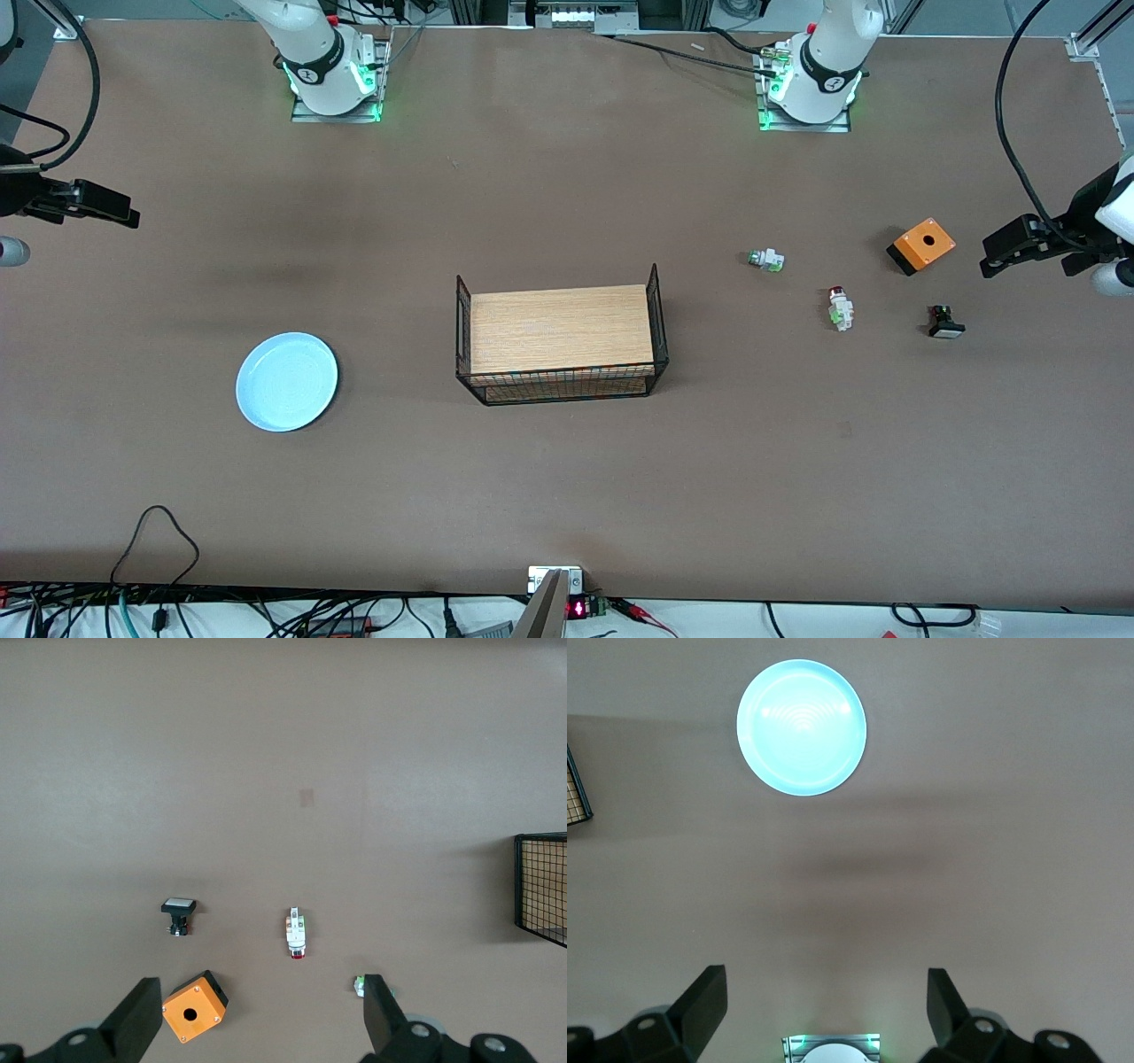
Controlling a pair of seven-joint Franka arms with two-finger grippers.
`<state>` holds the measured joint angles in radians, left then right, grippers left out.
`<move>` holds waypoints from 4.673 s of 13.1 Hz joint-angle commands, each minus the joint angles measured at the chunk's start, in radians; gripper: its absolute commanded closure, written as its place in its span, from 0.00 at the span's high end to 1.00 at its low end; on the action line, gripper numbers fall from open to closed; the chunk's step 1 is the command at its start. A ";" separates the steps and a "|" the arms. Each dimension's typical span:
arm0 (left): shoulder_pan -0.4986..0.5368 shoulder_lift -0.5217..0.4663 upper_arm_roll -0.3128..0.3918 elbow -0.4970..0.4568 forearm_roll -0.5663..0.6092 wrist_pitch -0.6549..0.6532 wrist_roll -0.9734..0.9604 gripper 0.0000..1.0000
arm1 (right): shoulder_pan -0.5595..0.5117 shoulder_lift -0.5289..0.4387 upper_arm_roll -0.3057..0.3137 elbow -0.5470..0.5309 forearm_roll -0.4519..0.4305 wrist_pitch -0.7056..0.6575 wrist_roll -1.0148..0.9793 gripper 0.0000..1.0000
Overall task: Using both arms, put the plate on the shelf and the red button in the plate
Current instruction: 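Reach the right gripper to the light blue plate and grasp its rim, then lift the plate with the right gripper while the left gripper reaches the button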
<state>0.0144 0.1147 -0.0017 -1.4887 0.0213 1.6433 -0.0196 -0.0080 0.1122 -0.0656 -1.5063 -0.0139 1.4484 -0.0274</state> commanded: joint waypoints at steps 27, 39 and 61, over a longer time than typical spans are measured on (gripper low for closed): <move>0.002 -0.010 0.005 -0.022 -0.015 -0.002 -0.016 1.00 | -0.139 0.610 0.007 0.026 0.410 0.519 -0.040 1.00; -0.058 0.272 -0.004 -0.030 -0.011 0.045 -0.011 1.00 | -0.135 0.718 0.010 0.026 0.410 0.687 -0.147 0.62; 0.007 0.253 -0.009 -0.802 -0.027 0.940 -0.019 1.00 | -0.031 0.246 0.020 0.028 0.400 0.021 0.179 0.00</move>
<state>0.0139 0.3583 -0.0025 -2.2688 0.0194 2.5448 -0.0365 -0.0807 0.4358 -0.0471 -1.4534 0.3847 1.5104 0.0594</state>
